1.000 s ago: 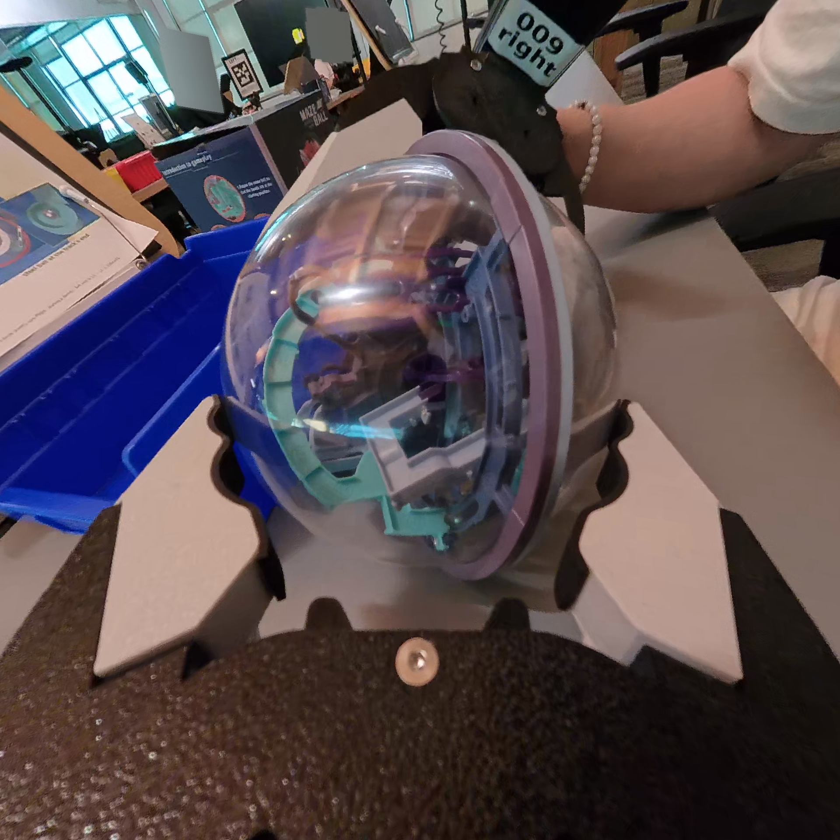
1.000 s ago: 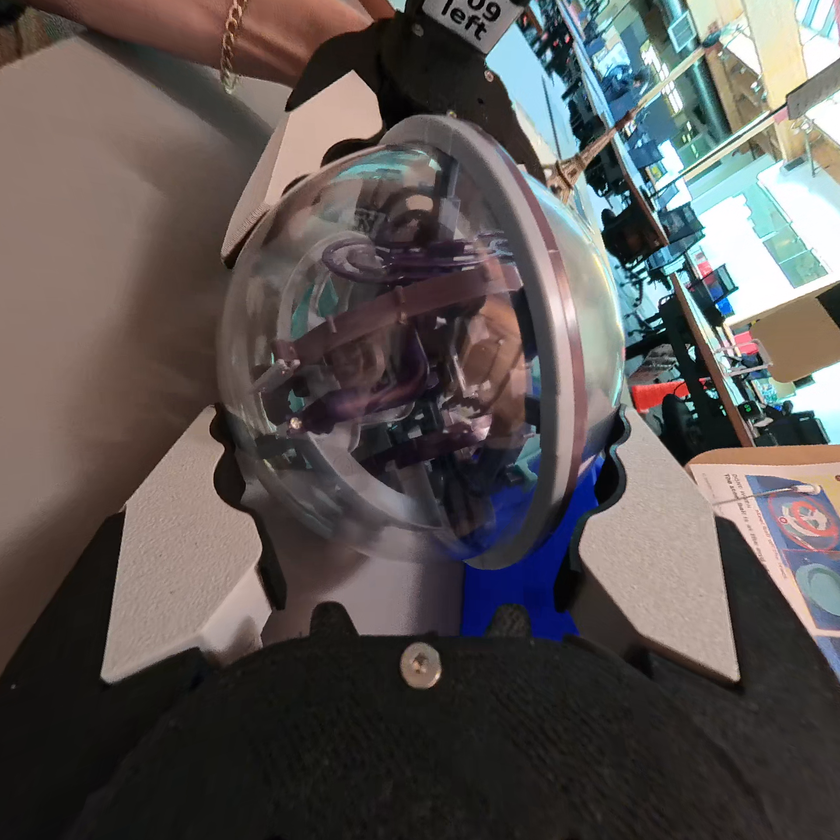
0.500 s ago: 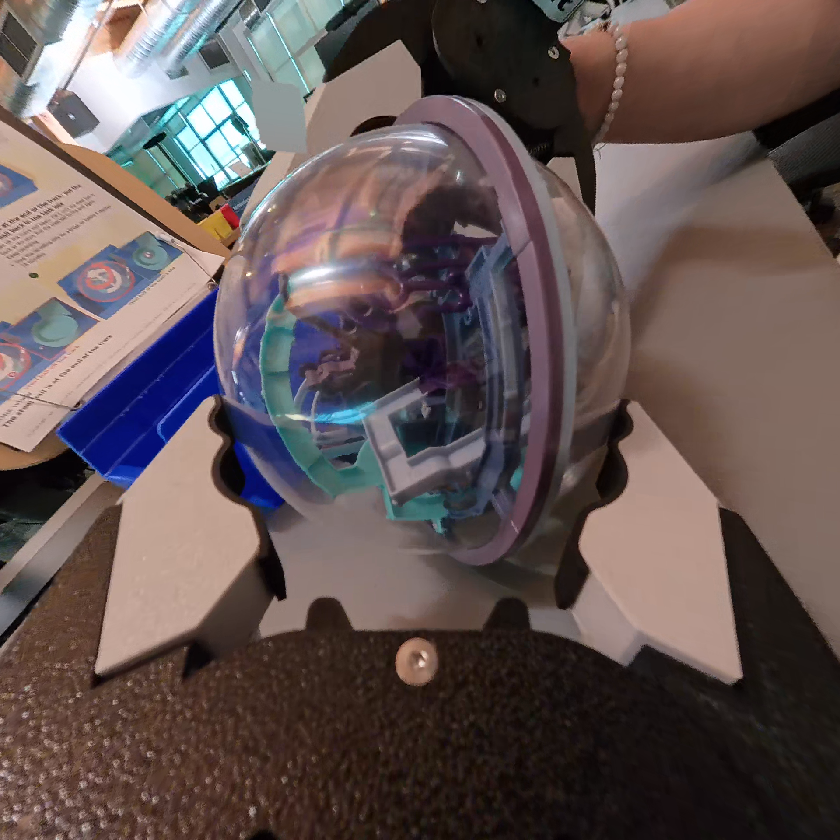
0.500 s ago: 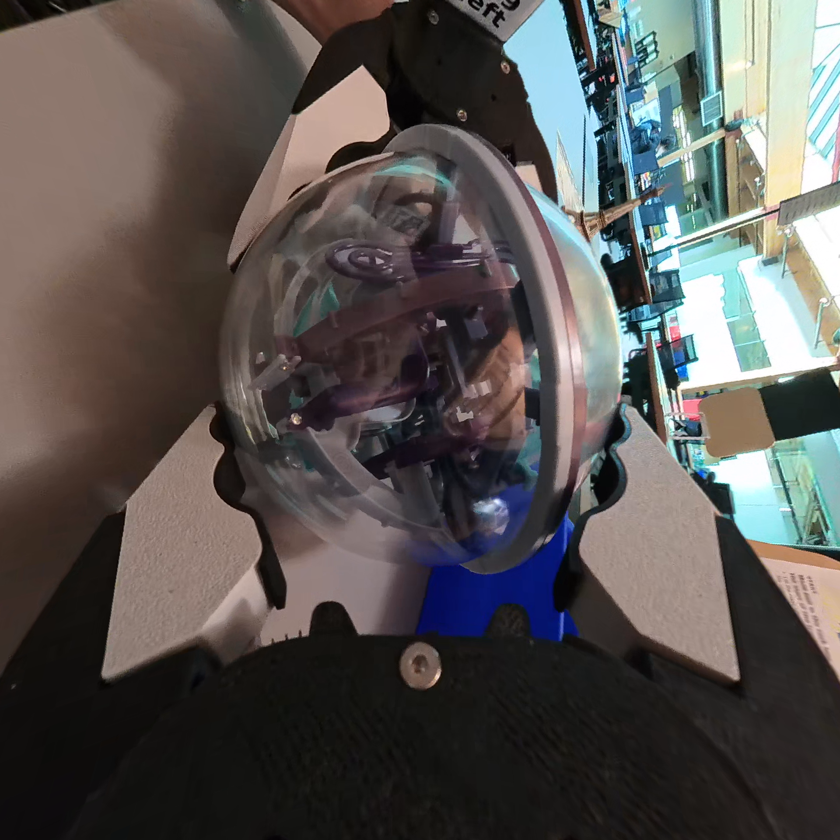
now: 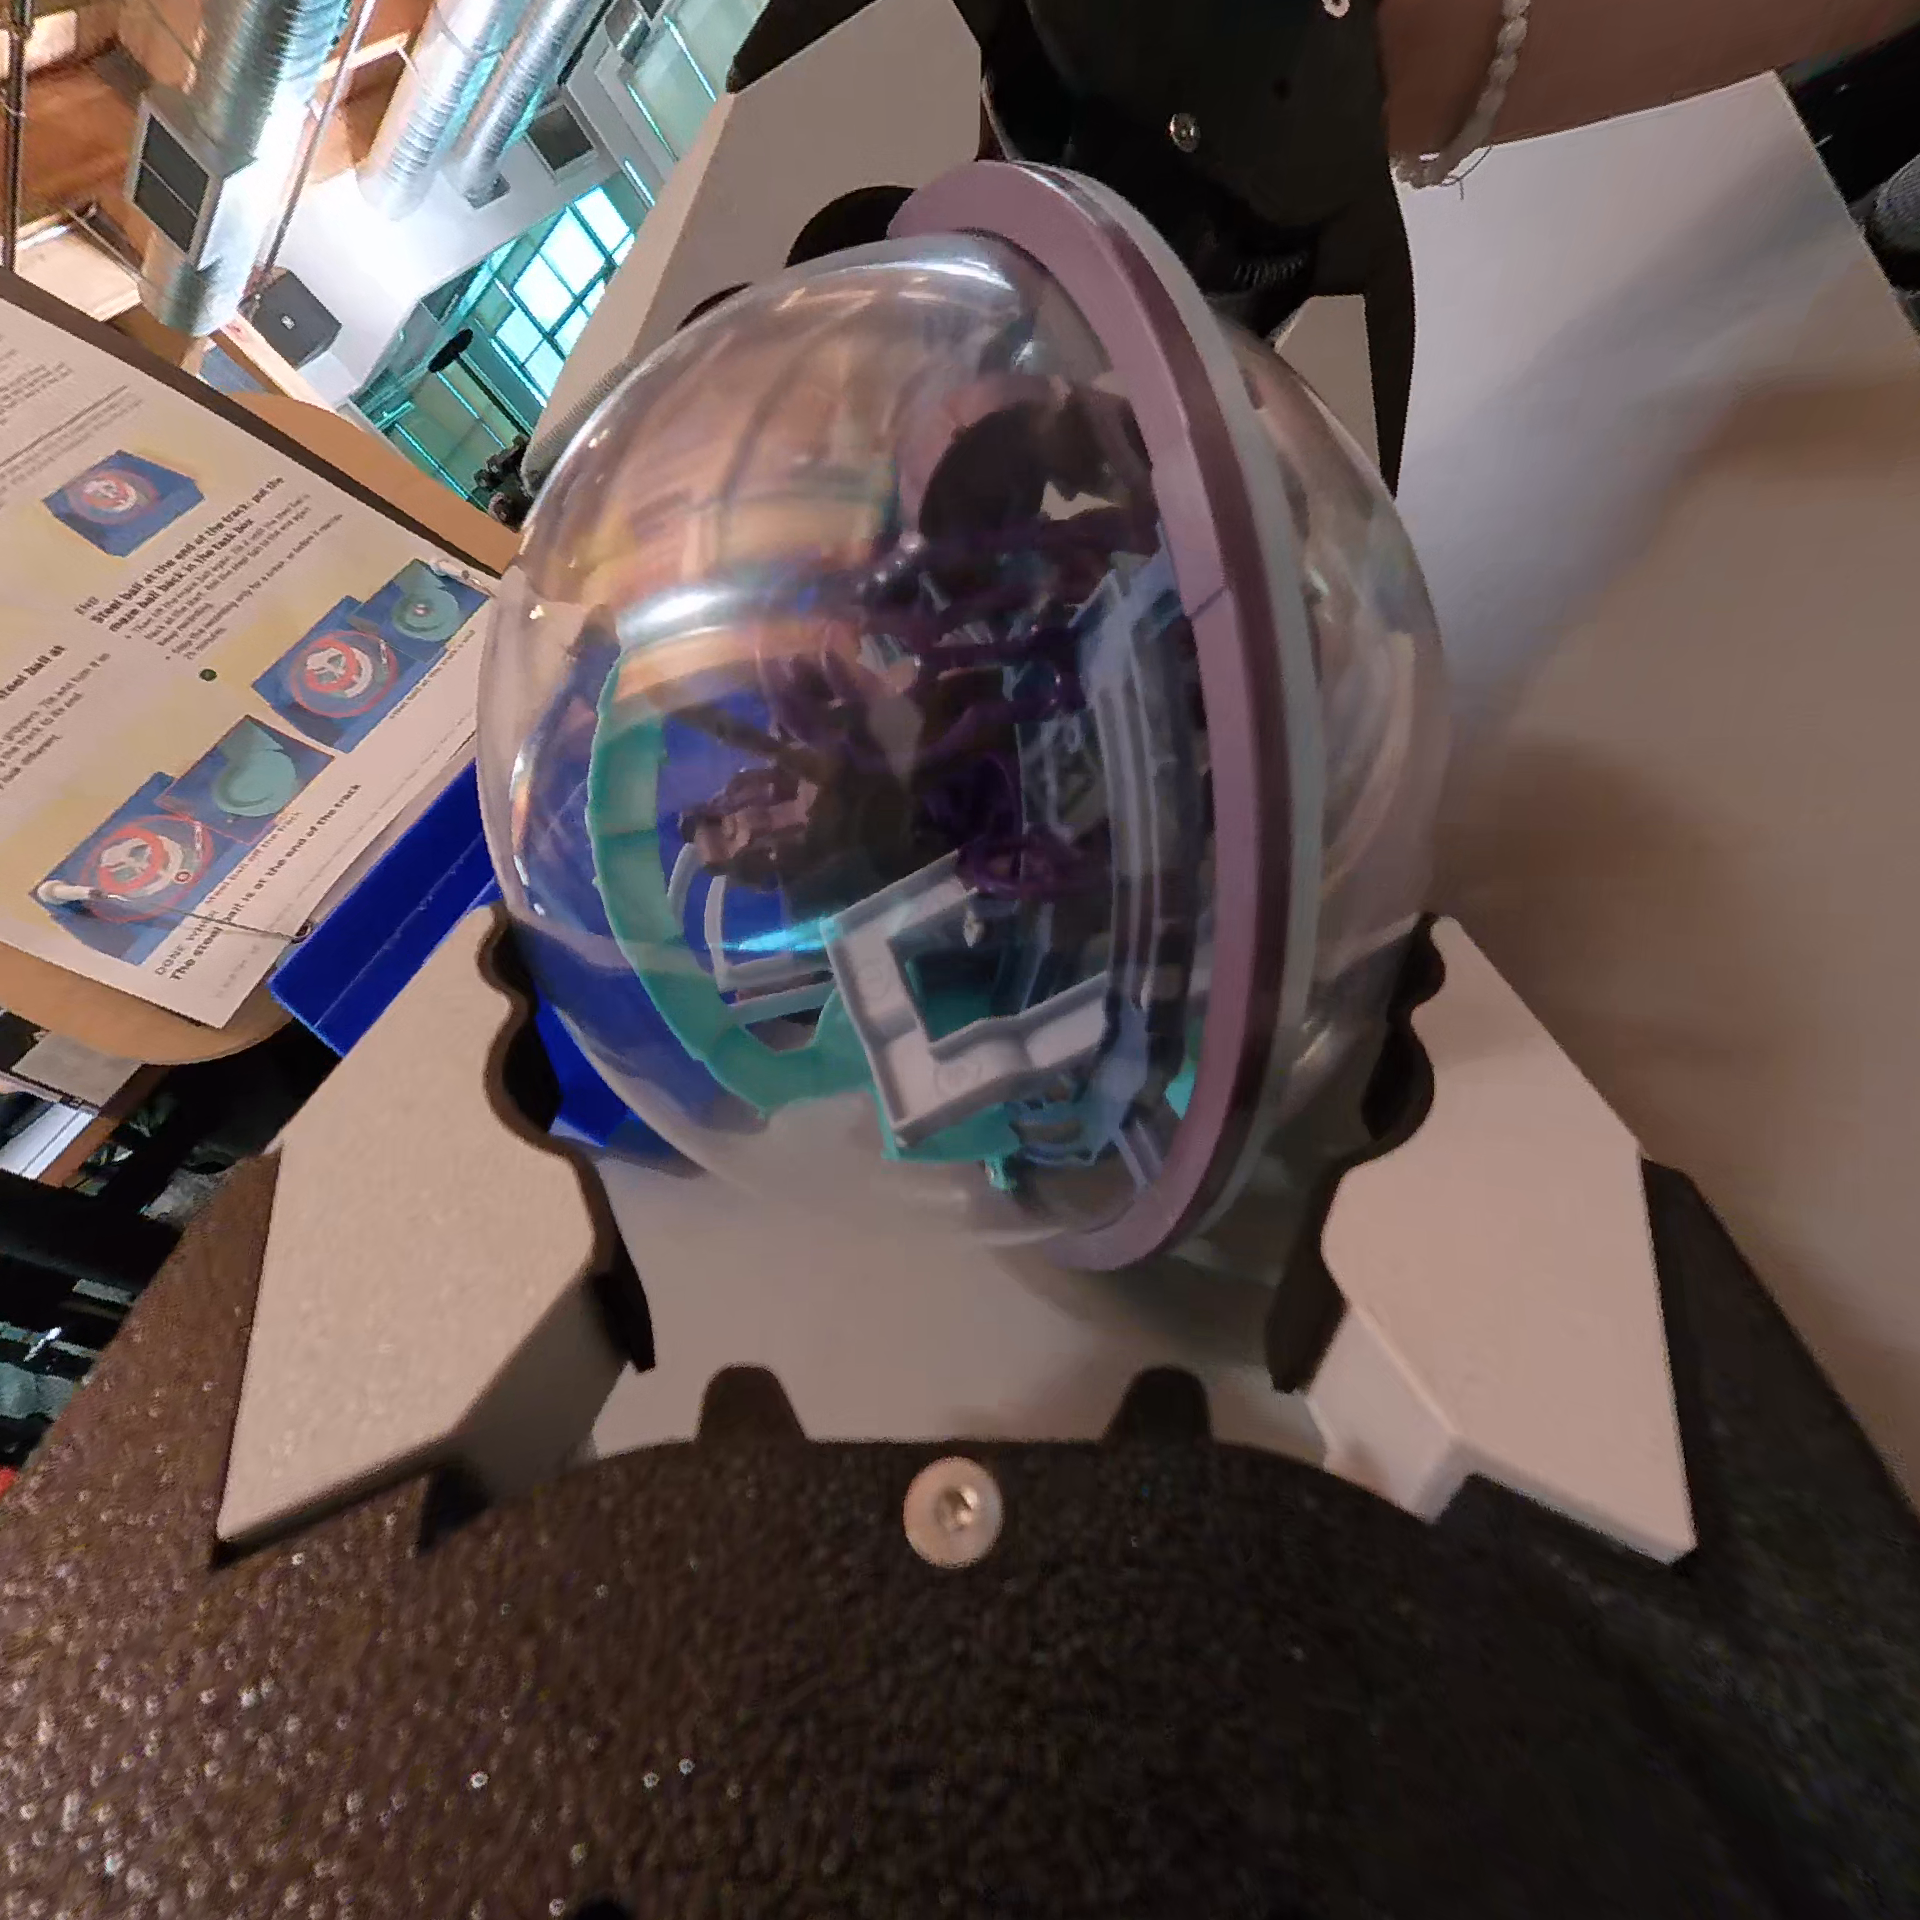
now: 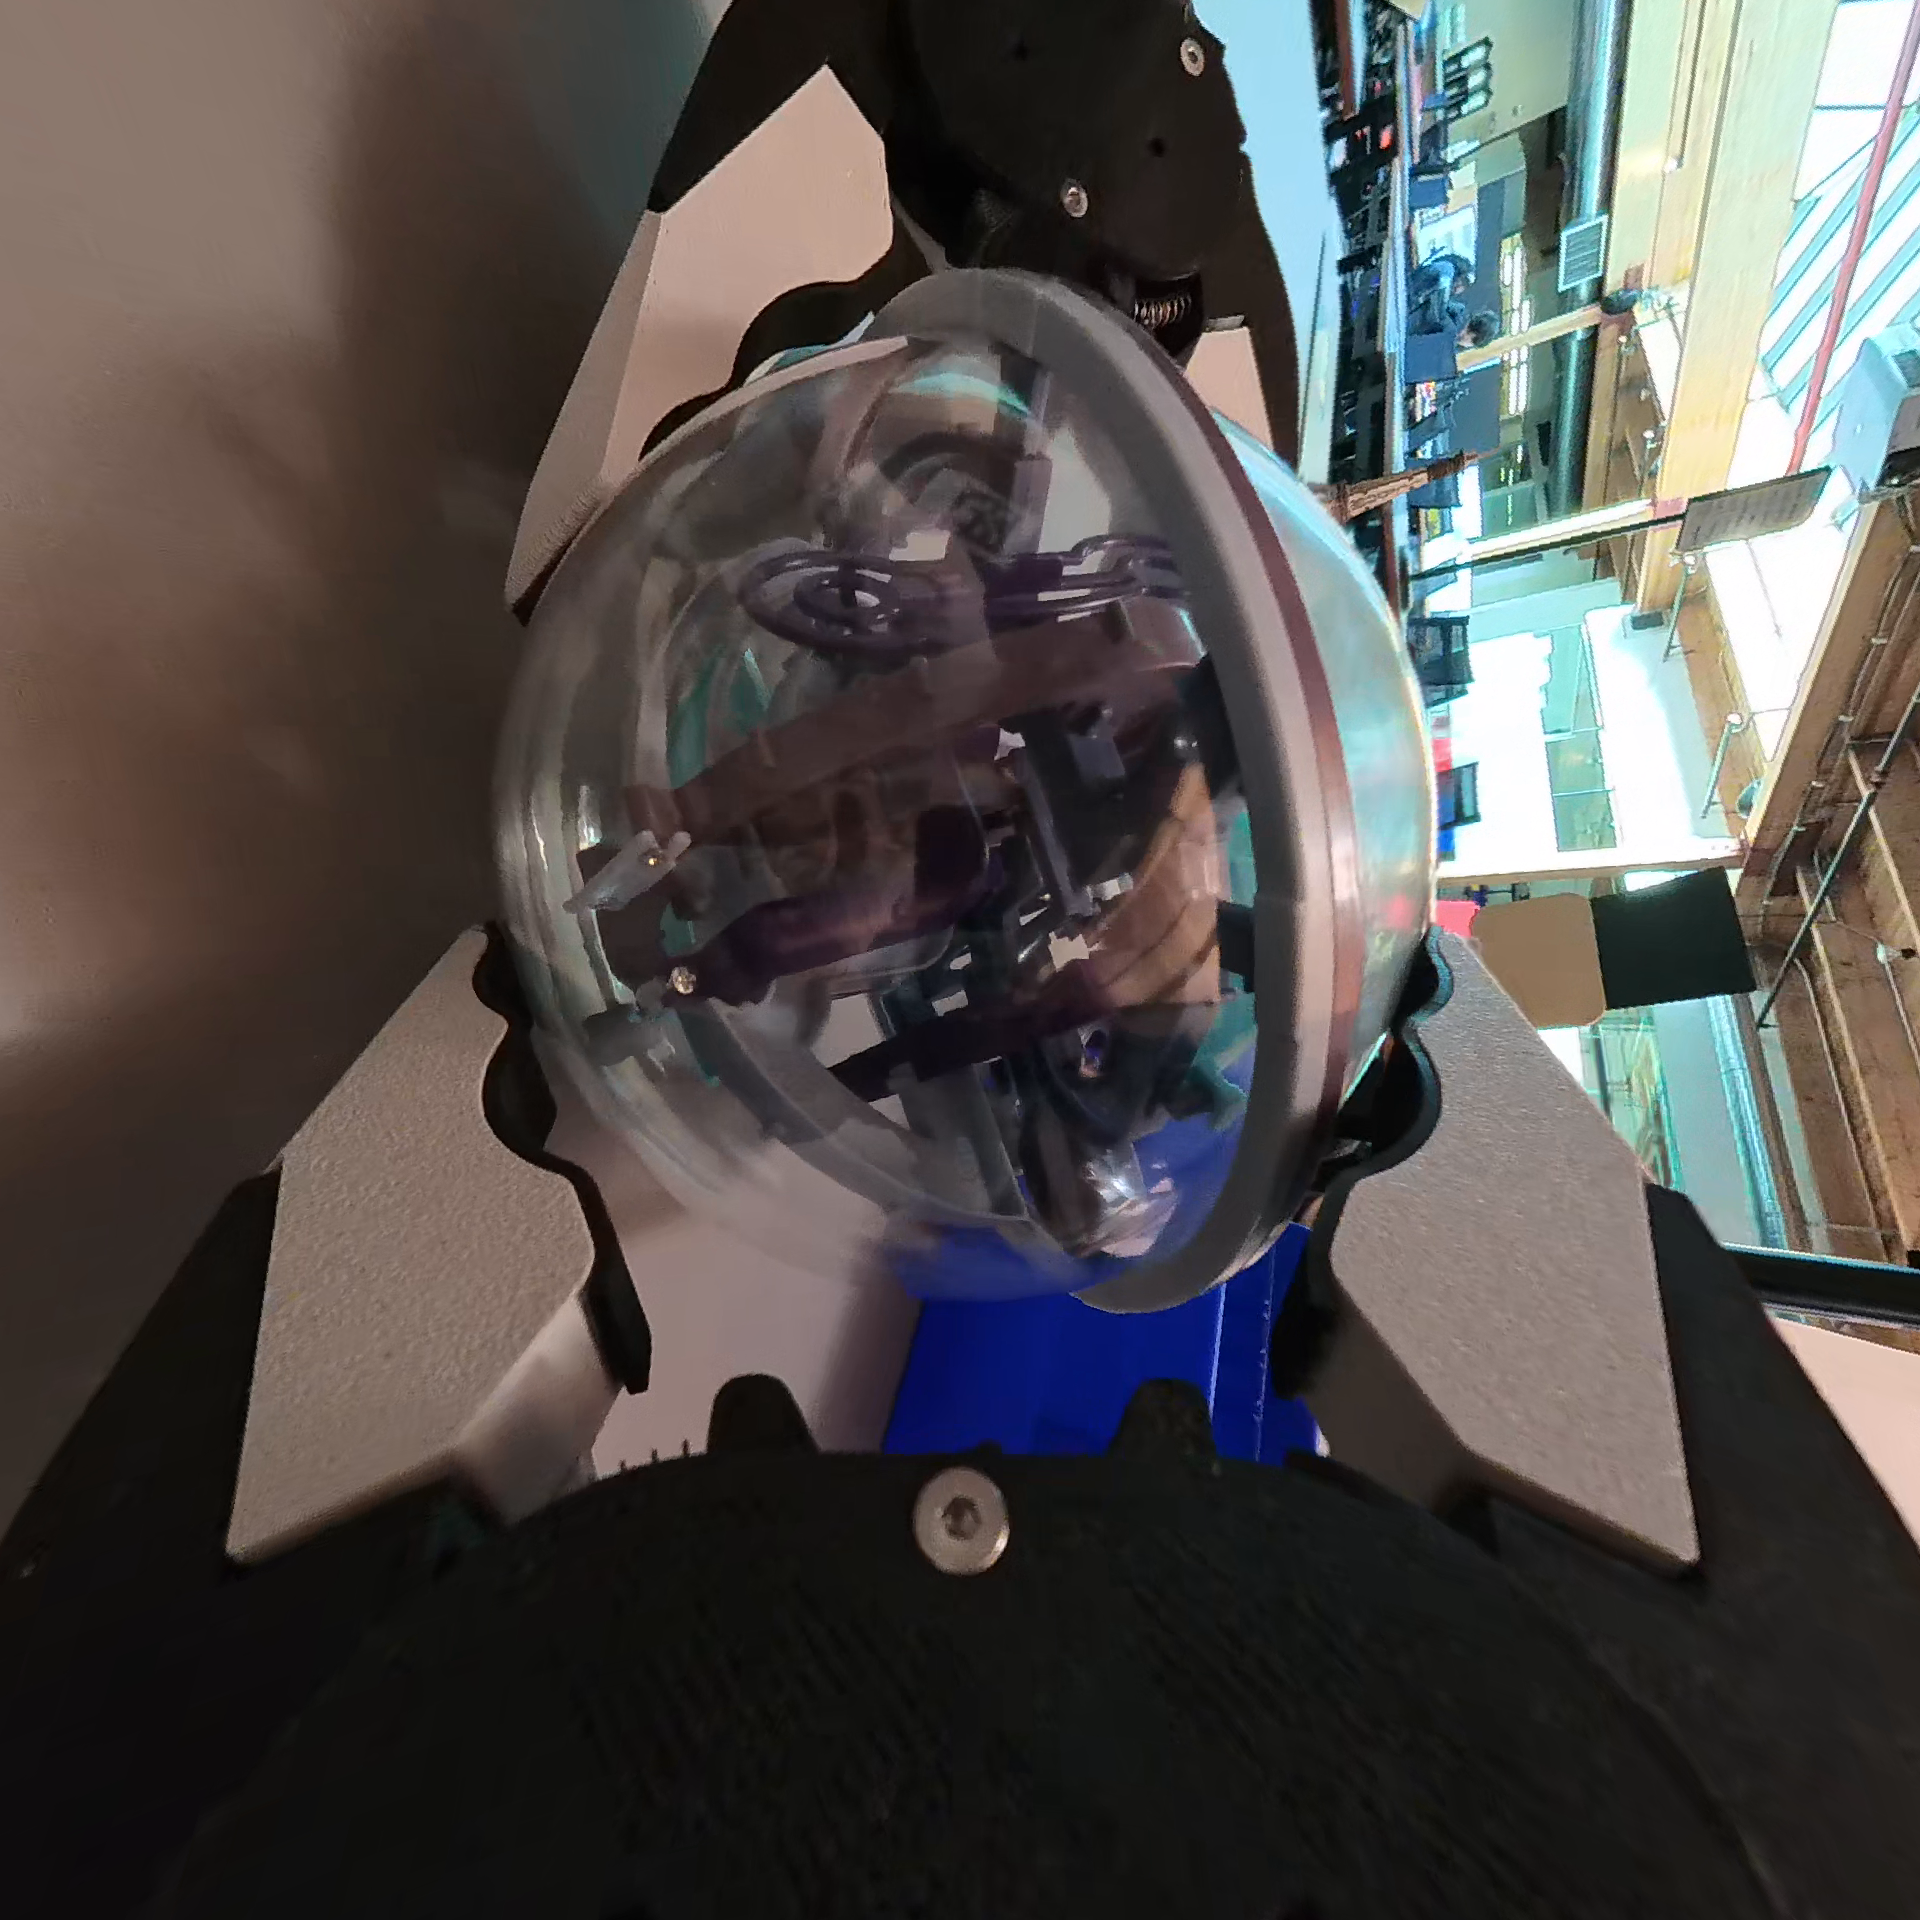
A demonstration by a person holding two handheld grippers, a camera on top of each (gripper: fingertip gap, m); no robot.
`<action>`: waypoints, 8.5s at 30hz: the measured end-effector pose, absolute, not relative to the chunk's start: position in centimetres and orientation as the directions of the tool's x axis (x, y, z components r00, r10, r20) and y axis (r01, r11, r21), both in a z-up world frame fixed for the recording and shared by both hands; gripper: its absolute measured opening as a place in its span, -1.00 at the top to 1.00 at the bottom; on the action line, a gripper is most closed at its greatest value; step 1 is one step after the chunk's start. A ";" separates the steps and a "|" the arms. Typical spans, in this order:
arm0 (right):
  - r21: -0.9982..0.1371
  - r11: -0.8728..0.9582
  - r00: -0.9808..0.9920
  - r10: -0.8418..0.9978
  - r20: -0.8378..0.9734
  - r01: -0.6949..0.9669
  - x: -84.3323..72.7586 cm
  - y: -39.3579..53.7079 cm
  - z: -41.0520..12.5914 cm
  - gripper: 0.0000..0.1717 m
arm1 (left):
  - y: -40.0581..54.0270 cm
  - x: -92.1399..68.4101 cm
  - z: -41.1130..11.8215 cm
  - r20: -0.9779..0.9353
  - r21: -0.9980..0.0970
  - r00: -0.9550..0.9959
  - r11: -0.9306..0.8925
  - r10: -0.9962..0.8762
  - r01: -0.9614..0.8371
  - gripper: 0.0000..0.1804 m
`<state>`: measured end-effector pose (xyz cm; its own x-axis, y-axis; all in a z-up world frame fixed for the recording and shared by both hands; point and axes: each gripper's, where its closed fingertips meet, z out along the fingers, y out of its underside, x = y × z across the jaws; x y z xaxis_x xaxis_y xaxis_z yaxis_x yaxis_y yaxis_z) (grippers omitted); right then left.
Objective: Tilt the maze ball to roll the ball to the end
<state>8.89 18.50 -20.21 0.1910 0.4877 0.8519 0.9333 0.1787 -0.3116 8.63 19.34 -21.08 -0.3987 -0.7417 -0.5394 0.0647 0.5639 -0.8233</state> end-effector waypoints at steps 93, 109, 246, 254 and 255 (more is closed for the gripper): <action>-0.736 -0.220 0.750 0.387 0.536 0.640 13.9 16.7 -22.4 -0.83 | 17.4 11.6 -19.3 -0.219 -0.908 -0.674 0.400 -0.705 -0.123 -0.61; -0.821 -0.174 0.810 0.367 0.458 0.543 13.3 17.2 -22.2 -0.84 | 17.6 12.0 -20.6 -0.114 -0.916 -0.654 0.334 -0.748 -0.222 -0.71; -0.391 0.470 0.445 -0.006 0.895 0.791 16.2 15.9 2.3 -0.83 | 14.7 15.7 5.0 -0.425 -0.859 -0.612 0.086 -0.667 0.504 -0.75; -0.504 0.547 0.549 0.094 0.830 0.668 14.3 16.1 1.8 -0.84 | 15.7 14.3 4.6 -0.288 -0.888 -0.616 -0.037 -0.733 0.459 -0.75; -0.516 0.550 0.548 0.121 0.828 0.657 14.0 16.3 1.3 -0.84 | 16.0 14.1 4.2 -0.270 -0.885 -0.606 -0.055 -0.748 0.462 -0.75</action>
